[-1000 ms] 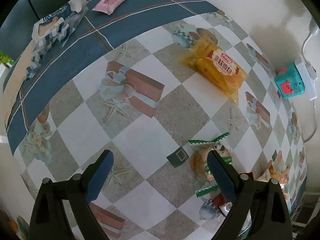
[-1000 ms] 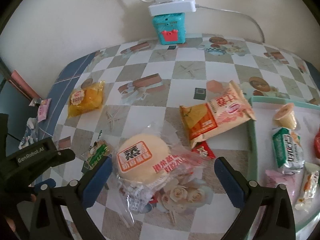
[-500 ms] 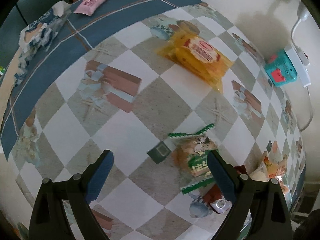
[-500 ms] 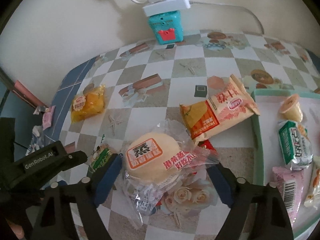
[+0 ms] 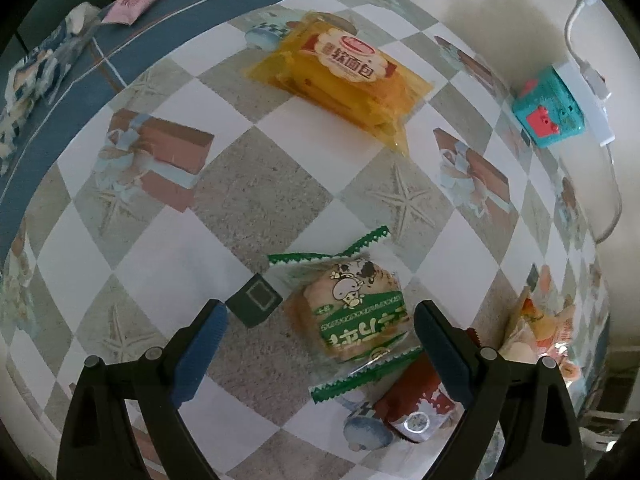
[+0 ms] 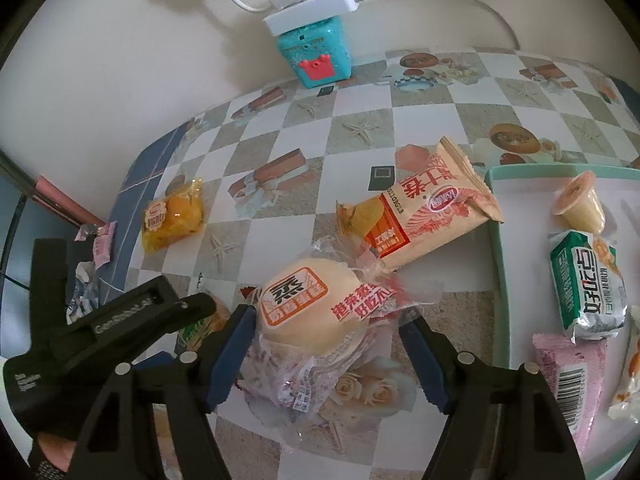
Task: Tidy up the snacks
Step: 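Grasp the green-labelled bun bag with the left gripper while the right gripper grasps the round bun bag, then lift and carry both bun bags over the tray with both grippers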
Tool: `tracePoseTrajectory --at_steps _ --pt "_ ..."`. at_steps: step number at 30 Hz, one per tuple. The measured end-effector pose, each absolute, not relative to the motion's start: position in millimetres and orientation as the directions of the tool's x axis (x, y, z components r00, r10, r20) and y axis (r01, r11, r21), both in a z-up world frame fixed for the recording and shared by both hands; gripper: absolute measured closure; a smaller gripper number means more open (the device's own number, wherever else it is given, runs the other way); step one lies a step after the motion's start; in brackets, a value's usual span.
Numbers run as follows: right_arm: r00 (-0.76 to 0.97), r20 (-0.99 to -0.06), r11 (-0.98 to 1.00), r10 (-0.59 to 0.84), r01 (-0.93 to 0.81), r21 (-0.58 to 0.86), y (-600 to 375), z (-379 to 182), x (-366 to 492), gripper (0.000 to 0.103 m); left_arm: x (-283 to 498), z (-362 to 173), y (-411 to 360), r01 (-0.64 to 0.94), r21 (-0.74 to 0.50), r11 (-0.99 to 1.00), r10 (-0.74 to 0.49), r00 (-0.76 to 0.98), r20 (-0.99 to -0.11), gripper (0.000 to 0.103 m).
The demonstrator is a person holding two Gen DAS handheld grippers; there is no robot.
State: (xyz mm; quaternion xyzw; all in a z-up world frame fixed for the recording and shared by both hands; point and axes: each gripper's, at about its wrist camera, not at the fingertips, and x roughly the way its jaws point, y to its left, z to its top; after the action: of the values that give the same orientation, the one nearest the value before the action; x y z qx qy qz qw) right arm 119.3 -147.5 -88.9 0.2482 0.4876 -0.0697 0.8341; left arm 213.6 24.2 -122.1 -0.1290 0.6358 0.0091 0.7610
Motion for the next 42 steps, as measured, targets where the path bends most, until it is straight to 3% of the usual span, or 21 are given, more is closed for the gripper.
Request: tracePoseTrajectory --at_steps 7,11,36,38,42 --pt "0.515 -0.847 0.858 0.132 0.369 0.358 -152.4 -90.1 117.9 0.027 221.1 -122.3 14.1 -0.155 -0.159 0.975 -0.125 0.206 -0.97 0.013" --pt "0.519 -0.843 0.849 0.142 0.374 0.373 -154.1 -89.6 117.5 0.027 217.7 -110.4 20.1 -0.143 -0.153 0.978 -0.121 0.213 -0.97 0.05" --pt "0.56 -0.819 0.855 0.122 0.36 0.374 -160.1 -66.8 111.3 0.049 201.0 -42.3 40.4 -0.118 -0.189 0.975 -0.142 0.323 -0.936 0.051" --pt "0.564 -0.817 0.855 0.121 0.358 0.374 -161.0 -63.7 110.2 0.055 199.6 -40.9 37.2 -0.111 -0.188 0.976 -0.143 0.323 -0.935 0.051" --pt "0.563 -0.818 0.863 0.119 0.349 0.366 -161.9 -60.3 108.5 0.055 196.6 -37.2 29.6 -0.094 -0.183 0.979 -0.143 0.328 -0.934 0.051"
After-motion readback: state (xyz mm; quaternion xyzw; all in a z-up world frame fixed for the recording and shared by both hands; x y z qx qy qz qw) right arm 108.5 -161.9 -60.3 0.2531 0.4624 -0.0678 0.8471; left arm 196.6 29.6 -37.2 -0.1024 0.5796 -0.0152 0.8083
